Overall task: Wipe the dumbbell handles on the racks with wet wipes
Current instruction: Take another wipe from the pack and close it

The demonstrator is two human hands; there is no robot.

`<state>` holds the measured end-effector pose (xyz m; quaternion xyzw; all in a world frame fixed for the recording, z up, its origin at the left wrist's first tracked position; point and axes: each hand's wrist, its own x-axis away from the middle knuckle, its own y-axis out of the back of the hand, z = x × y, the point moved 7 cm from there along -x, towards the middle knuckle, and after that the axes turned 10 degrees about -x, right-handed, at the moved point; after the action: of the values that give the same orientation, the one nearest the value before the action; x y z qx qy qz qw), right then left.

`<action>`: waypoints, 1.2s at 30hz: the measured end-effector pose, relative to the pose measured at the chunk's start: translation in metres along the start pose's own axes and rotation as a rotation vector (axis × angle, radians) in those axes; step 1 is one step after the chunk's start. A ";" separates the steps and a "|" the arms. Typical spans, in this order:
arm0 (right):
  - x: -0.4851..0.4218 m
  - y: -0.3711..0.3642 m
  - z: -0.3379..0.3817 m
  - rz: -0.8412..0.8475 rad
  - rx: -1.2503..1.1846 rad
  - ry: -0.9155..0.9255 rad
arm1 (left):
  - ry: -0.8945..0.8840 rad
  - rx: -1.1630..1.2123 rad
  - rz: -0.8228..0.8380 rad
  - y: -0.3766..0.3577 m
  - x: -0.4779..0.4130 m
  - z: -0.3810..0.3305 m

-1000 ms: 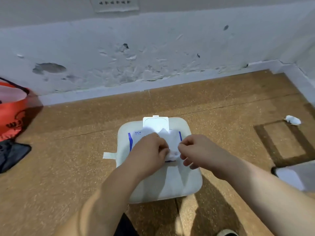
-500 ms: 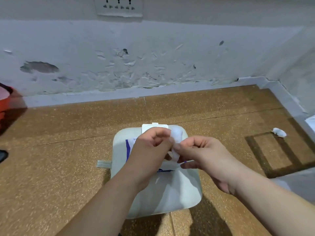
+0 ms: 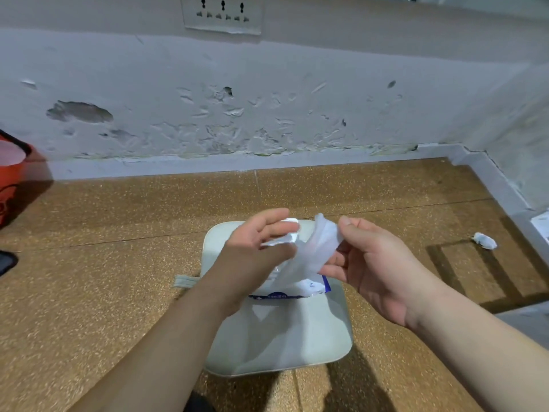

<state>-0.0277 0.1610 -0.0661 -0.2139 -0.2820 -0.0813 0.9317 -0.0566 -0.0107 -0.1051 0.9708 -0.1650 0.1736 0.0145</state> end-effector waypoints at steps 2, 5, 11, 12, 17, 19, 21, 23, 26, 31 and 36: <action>0.000 -0.004 0.000 0.041 0.002 -0.013 | 0.016 0.038 0.093 -0.007 0.003 0.003; 0.001 -0.011 0.000 0.097 0.027 -0.020 | 0.025 0.166 0.272 -0.019 0.008 -0.001; -0.003 -0.007 -0.001 0.068 -0.014 -0.046 | 0.087 0.263 0.394 -0.032 0.018 -0.004; -0.005 -0.002 -0.001 0.027 0.003 -0.030 | 0.109 0.297 0.382 -0.031 0.018 -0.002; -0.001 -0.006 -0.005 0.052 0.082 -0.114 | 0.090 0.361 0.247 -0.029 0.015 -0.002; 0.003 -0.011 -0.010 0.128 0.081 -0.205 | 0.076 0.365 0.229 -0.029 0.014 -0.004; 0.003 -0.011 -0.013 0.170 0.037 -0.282 | 0.091 0.356 0.214 -0.030 0.013 -0.003; -0.001 -0.009 -0.013 0.182 -0.007 -0.309 | 0.115 0.346 0.154 -0.030 0.011 -0.001; -0.008 -0.005 -0.007 0.131 -0.039 -0.240 | 0.149 0.373 0.049 -0.033 0.012 -0.002; 0.032 0.009 0.018 -0.034 -0.156 -0.119 | 0.293 0.223 -0.160 -0.055 0.049 -0.046; 0.155 0.012 0.095 -0.144 -0.290 -0.120 | 0.352 -0.230 0.083 -0.105 0.119 -0.164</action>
<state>0.0576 0.2087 0.0879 -0.3299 -0.3369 -0.1748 0.8643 0.0286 0.0654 0.0927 0.9098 -0.2184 0.3209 0.1467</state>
